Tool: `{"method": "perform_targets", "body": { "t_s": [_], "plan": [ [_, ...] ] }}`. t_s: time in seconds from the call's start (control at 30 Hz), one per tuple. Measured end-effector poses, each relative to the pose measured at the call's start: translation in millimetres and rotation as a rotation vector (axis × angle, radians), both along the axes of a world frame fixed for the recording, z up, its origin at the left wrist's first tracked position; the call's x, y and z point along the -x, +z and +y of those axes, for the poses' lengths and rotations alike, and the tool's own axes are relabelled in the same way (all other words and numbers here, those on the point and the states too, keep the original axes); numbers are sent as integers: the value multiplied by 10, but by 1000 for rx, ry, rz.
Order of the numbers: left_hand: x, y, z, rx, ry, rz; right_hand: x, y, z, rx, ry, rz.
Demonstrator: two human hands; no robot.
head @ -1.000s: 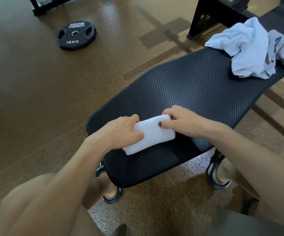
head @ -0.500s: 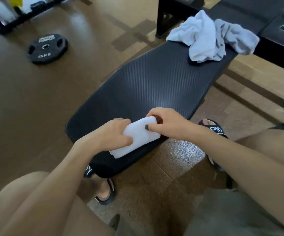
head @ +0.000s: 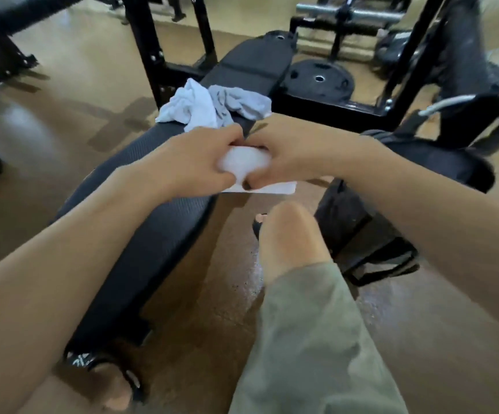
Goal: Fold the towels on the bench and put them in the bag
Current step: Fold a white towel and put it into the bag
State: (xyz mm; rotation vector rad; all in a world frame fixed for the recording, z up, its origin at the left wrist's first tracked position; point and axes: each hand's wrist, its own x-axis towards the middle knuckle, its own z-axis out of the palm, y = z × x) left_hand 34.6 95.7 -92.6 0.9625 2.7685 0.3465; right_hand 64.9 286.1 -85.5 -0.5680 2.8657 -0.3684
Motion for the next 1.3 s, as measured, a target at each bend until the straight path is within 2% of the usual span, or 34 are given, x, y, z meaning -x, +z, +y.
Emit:
{"method": "perform_targets", "body": {
  "t_s": [0.13, 0.23, 0.33, 0.4, 0.43, 0.53, 0.6, 0.7, 0.8, 0.87, 0.9, 0.97, 1.03, 1.07, 1.1, 1.17, 1.2, 1.23, 1.3],
  "plan": [
    [-9, 72, 799, -69, -191, 50, -381, 79, 743, -2, -145, 82],
    [-19, 68, 1322, -81, -296, 52, -622, 83, 1188, -134, -241, 140],
    [-34, 34, 1693, -133, -377, 63, -786, 32, 1576, -100, -359, 87],
    [-13, -25, 1839, -280, -327, -33, -871, 3, 1797, 79, -458, 25],
    [6, -65, 1878, -385, -234, -149, -907, -5, 1893, 184, -510, 8],
    [35, -166, 1913, -677, 90, -743, -943, -74, 2046, 596, -648, -3],
    [-46, -230, 1967, -742, 94, -997, -926, -134, 2010, 933, -709, -14],
    [-191, -216, 2138, -878, 20, -1008, -902, -316, 1854, 1268, -715, -10],
    [-189, -163, 2244, -924, 46, -947, -946, -414, 1714, 1360, -687, -25],
    [-162, -151, 2284, -847, 7, -831, -1000, -420, 1766, 1306, -712, -66],
    [-140, -142, 2300, -771, -36, -711, -1027, -384, 1833, 1217, -750, -49],
    [-53, -129, 2345, -569, -169, -402, -1089, -223, 1985, 918, -813, 181],
    [8, -84, 2402, -374, -298, -183, -1114, 0, 2098, 584, -669, 509],
    [20, -58, 2445, -296, -346, -133, -1098, 104, 2126, 391, -523, 606],
    [17, -37, 2498, -229, -372, -108, -1063, 175, 2128, 184, -387, 624],
    [5, 7, 2600, -135, -399, -75, -955, 174, 2090, -206, -233, 494],
    [13, 15, 2633, -117, -415, -69, -897, 109, 2091, -324, -236, 399],
    [32, 13, 2648, -118, -426, -77, -847, 42, 2108, -372, -279, 311],
    [50, 8, 2630, -145, -459, -70, -801, -51, 2161, -344, -399, 198]
  ]
}}
